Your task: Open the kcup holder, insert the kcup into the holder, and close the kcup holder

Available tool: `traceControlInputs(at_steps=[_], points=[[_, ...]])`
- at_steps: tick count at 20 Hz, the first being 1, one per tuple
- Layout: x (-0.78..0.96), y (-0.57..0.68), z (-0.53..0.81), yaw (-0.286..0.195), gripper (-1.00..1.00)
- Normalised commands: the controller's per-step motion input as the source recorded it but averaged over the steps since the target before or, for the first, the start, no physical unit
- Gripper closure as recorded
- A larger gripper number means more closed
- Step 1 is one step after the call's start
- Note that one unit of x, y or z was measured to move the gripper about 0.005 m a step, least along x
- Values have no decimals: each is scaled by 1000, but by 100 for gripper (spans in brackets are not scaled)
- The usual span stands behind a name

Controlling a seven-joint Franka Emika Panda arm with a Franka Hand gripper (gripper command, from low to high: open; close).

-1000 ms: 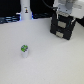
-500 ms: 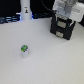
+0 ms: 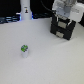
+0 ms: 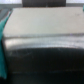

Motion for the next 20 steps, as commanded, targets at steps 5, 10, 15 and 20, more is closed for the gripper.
traceControlInputs(at_steps=[5,10,15,20], points=[[443,-200,136,-40,100],[837,-272,235,-64,100],[930,-365,123,-86,100],[924,-387,83,-97,100]])
